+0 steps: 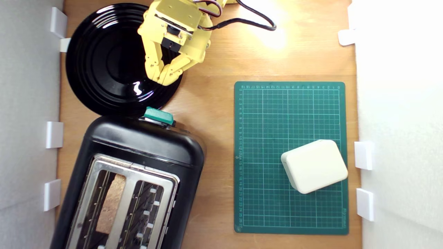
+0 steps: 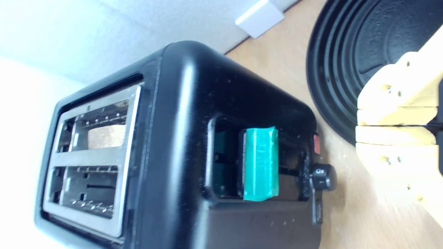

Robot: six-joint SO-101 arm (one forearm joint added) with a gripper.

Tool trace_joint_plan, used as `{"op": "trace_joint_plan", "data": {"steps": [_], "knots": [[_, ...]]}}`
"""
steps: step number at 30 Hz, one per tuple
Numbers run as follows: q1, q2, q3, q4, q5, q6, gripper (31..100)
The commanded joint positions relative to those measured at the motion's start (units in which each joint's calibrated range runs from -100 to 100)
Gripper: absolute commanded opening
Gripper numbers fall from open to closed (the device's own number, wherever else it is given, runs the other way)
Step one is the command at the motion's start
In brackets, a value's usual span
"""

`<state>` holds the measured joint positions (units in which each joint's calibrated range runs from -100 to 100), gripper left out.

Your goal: Start toaster

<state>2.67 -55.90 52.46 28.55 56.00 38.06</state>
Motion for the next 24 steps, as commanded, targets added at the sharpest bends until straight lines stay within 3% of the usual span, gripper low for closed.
{"op": "trace_joint_plan", "data": {"steps": [1, 3, 5, 15, 24], "knots": [[4.1, 1.6, -7.0, -8.4, -1.7, 6.0, 31.4], [6.2, 3.7, -9.3, -11.7, -1.7, 7.9, 31.4], [7.2, 5.8, -11.4, -12.7, -1.8, 9.4, 31.4], [7.9, 12.4, -16.8, -13.9, -11.5, 10.1, 31.4], [7.7, 13.4, -17.2, -13.9, -16.1, 5.9, 31.4]]}}
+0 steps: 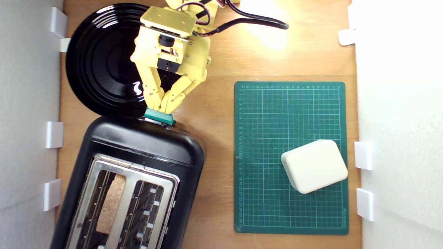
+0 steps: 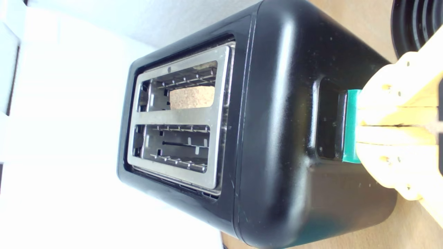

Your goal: Start toaster

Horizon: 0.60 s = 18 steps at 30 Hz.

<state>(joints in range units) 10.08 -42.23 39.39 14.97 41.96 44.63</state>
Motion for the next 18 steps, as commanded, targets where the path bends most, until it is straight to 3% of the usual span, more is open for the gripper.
{"op": "trace_joint_plan", "data": {"steps": [1, 18], "knots": [[0.1, -0.2, -4.2, -0.4, -2.3, -1.1, 31.4], [0.5, 7.6, -10.1, -0.3, -2.5, -3.3, 31.4]]}}
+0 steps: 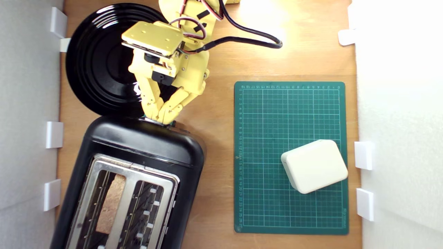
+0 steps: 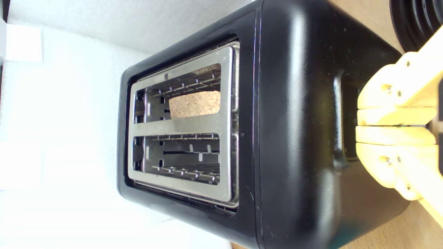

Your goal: Start toaster

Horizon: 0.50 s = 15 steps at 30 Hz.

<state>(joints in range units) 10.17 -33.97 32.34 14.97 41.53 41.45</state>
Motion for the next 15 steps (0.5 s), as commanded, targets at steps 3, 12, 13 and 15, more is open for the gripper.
{"op": "trace_joint_plan", "data": {"steps": [3, 12, 13, 15], "knots": [[1.6, -0.2, -2.9, -0.3, -2.1, -0.1, 31.4], [4.2, 0.1, 1.8, -0.3, -2.1, 0.3, 31.4], [4.2, 0.1, 2.0, -0.3, -2.1, 0.3, 31.4], [4.1, 0.2, 2.0, -0.4, -2.1, 0.3, 31.4]]}}
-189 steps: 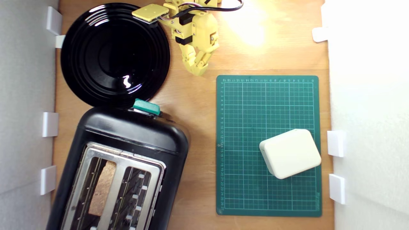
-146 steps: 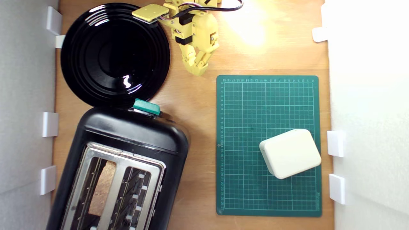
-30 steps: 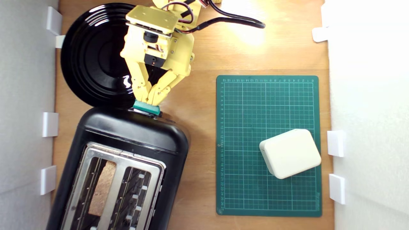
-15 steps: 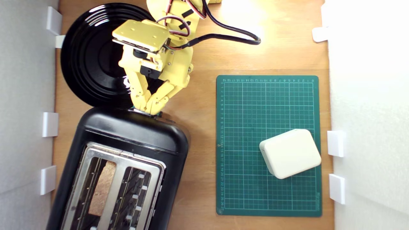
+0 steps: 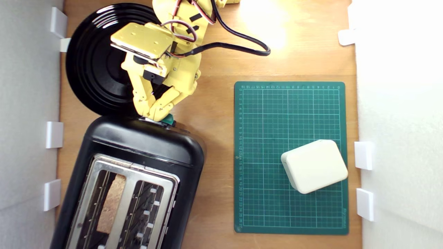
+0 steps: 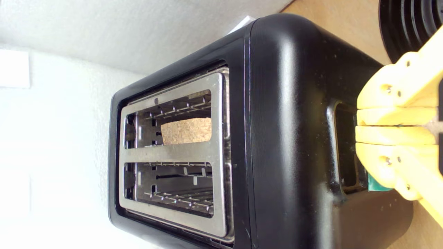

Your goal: Start toaster

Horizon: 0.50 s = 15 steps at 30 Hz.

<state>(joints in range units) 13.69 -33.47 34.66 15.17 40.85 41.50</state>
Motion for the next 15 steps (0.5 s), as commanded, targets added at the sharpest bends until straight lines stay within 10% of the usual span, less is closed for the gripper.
{"op": "trace_joint_plan", "data": {"steps": [1, 15], "knots": [[0.6, -0.3, -0.3, -0.6, -1.4, 0.1, 31.4], [-1.1, 3.1, -0.4, -0.6, -1.4, -0.1, 31.4]]}}
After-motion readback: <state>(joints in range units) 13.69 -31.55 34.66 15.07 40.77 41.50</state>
